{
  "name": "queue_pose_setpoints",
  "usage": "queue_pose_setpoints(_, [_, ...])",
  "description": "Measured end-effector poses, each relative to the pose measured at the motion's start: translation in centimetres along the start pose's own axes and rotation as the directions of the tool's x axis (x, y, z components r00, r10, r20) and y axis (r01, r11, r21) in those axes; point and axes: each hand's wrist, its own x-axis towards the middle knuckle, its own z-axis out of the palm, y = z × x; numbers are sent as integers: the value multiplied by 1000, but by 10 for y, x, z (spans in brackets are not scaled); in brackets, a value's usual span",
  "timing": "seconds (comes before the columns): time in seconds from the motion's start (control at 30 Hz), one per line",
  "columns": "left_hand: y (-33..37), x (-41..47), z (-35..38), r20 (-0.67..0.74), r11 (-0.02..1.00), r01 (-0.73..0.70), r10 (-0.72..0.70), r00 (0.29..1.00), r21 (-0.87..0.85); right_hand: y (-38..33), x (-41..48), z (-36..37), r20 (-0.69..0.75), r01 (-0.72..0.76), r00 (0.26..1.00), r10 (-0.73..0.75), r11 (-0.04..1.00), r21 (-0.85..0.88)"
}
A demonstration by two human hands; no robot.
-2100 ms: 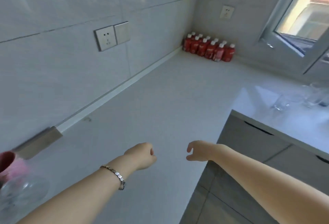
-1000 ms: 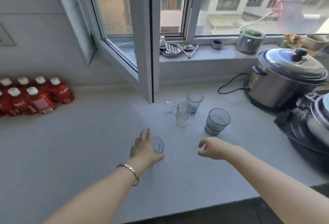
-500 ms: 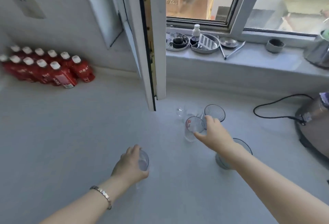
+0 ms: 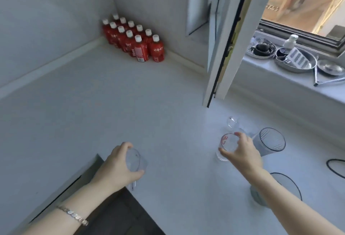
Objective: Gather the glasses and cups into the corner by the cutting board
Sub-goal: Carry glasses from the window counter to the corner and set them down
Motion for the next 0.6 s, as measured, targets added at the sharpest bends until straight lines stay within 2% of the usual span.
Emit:
queue_pose_setpoints(0.1, [-34,-29,-17,-45,994,68,-72,996,-86,-33,-28,16,112,156,982,-152,988,-22])
queue_pose_setpoints(0.17, [-62,-53,-29,-72,984,121,-131,989,-133,-67,-52,37,198,276,945,-260,960,-56])
queue_pose_setpoints(0.33, [-154,-134,-66,-189,944,226,-274,943,-241,-175,-139,108,396,541,791,-467,836,-96])
queue_pose_setpoints(0.47, [-234,-207,-97,-269,919,264,-344,900,-292,-250,-224,166,425,679,685,-591,730,-78])
queue_pose_setpoints(0.6, [-312,-276,-131,-352,916,308,-385,853,-255,-318,-315,217,481,769,561,-674,640,-1])
